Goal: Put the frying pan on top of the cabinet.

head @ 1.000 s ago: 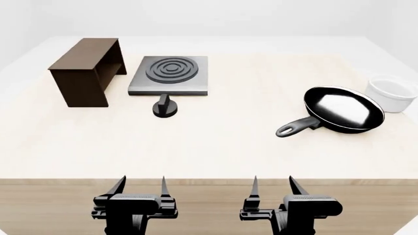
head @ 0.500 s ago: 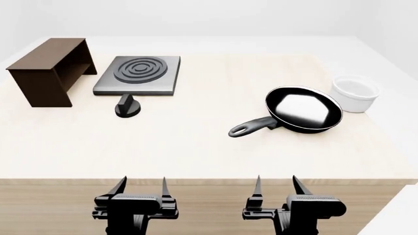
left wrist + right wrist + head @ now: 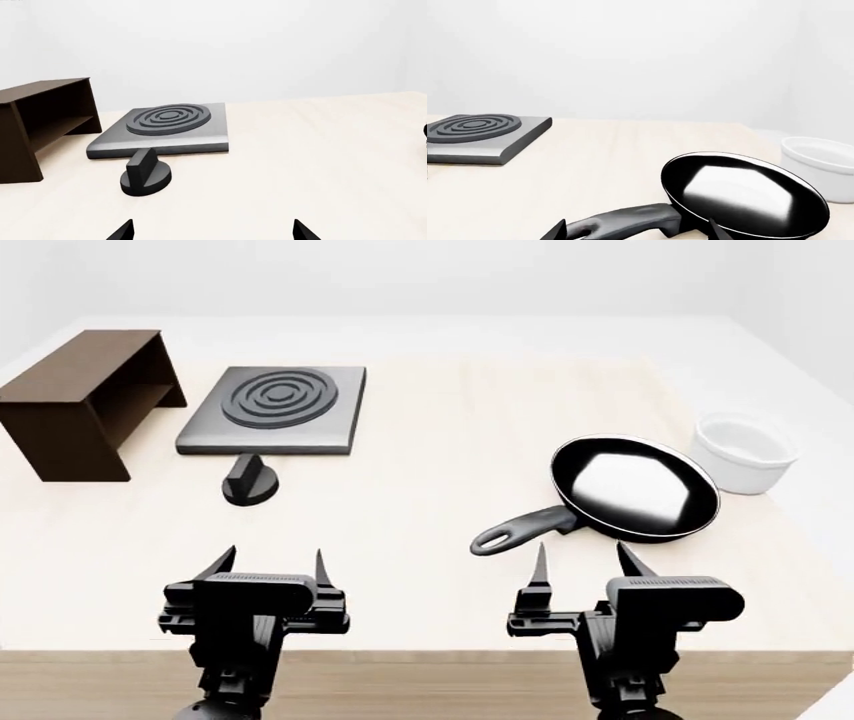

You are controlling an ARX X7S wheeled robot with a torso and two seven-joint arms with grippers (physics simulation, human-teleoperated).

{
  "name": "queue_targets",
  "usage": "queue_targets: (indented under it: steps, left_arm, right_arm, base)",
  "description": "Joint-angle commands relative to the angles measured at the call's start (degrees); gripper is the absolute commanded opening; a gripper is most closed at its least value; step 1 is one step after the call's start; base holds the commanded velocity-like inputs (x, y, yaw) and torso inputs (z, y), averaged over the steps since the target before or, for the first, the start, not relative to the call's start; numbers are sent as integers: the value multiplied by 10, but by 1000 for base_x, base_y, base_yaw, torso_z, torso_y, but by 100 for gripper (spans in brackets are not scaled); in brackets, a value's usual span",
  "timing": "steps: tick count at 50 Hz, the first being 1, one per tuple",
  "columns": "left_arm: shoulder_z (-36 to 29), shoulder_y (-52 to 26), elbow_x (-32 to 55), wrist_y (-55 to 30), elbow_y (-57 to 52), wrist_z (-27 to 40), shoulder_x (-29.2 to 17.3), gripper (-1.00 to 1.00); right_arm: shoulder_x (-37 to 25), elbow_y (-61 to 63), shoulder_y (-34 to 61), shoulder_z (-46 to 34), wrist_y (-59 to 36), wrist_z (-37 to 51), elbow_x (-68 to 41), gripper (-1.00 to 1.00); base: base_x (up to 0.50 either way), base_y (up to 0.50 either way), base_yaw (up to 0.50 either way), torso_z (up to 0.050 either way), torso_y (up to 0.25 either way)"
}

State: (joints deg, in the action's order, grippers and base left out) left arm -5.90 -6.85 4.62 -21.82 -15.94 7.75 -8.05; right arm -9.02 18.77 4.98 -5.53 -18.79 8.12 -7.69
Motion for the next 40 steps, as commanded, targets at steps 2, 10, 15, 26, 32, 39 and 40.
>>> queue_targets:
  steps: [2,10,15,26,32,39,40]
  left_arm:
    - [-3,-5,5,-21,-19,7,-6,100]
    - [-8,-6,5,-10,-3,10,-9,100]
    - [-8,-9,7,-8,2,12,-12,100]
    - [-8,-7,12,-6,0,15,-16,100]
    - [-9,-5,15,-2,2,18,-16,100]
    - [-11,-6,16,-6,-4,22,-19,100]
    - [-11,-6,16,-5,-3,22,-19,100]
  right_arm:
    - [-8,19,1,0,-12,7,-9,100]
    - [-11,16,2,1,-7,9,-12,100]
    - [-12,8,5,-4,-2,12,-8,100]
    - [-17,8,2,-11,6,10,-14,100]
    - [-21,8,1,-18,10,15,-8,100]
    - [-22,7,-1,-17,15,16,-14,100]
    - [-22,7,-1,-18,16,18,-11,100]
  base:
    - [500,0,0,0,0]
    - [500,0,0,0,0]
    - [500,0,0,0,0]
    - [306,-313,0,0,0]
    - [497,-25,0,0,0]
    - [500,0,0,0,2]
    - [500,0,0,0,0]
